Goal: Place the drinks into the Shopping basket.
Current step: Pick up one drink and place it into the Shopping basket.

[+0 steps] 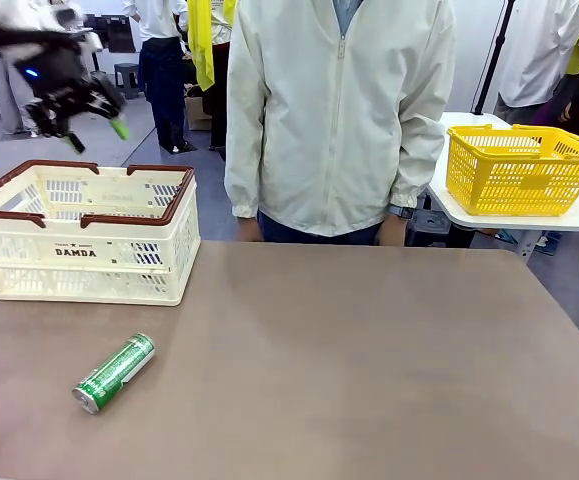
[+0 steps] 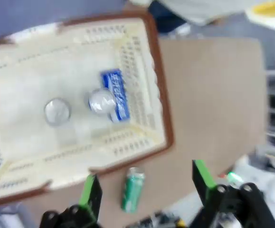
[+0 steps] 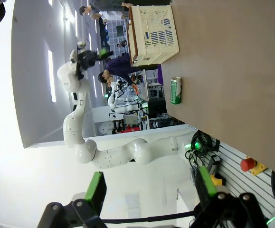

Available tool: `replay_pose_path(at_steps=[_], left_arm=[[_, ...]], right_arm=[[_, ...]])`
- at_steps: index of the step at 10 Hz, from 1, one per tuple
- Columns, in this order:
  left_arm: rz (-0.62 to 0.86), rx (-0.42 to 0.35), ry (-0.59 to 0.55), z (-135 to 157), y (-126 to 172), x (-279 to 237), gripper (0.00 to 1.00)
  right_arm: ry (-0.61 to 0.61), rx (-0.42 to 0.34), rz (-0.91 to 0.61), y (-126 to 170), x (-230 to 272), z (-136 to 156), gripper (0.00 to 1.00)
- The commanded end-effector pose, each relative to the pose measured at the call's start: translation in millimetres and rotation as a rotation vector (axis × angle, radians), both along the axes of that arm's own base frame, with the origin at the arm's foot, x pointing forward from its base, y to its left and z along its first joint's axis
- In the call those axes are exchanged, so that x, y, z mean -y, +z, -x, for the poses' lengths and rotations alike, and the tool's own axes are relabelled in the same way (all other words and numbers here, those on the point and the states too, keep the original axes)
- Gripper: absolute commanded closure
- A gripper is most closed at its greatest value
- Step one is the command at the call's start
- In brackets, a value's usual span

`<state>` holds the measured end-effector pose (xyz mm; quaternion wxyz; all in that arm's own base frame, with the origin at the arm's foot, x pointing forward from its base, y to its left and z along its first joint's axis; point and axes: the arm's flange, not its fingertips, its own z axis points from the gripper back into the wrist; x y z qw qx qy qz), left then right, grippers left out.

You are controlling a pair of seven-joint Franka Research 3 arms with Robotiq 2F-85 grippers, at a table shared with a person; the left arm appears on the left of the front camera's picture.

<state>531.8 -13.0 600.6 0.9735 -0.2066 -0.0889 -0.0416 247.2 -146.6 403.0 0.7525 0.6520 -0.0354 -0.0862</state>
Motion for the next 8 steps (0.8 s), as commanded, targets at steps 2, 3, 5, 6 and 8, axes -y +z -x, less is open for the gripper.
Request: replay_pose_path(at_steps=[2, 3, 5, 6, 8], left_arm=[[0.500, -0.265, 0.063, 58.6, -16.3, -93.4, 0.00], [0.640, -0.337, 0.160, 89.2, -35.5, -121.8, 0.00], [0.915, -0.283, 0.283, 160.6, -78.5, -184.4, 0.00], [0.988, -0.233, 0.313, 190.1, -96.6, -201.6, 0.00], [1.026, -0.203, 0.331, 215.5, -122.8, -220.5, 0.00]], right_arm=[[0.003, -0.015, -0.003, 6.3, 0.5, 0.4, 0.00], [0.003, -0.015, -0.003, 6.3, 0.5, 0.4, 0.00], [0.003, -0.015, -0.003, 6.3, 0.5, 0.4, 0.00], [0.003, -0.015, -0.003, 6.3, 0.5, 0.4, 0.00], [0.003, -0.015, -0.003, 6.3, 0.5, 0.4, 0.00]])
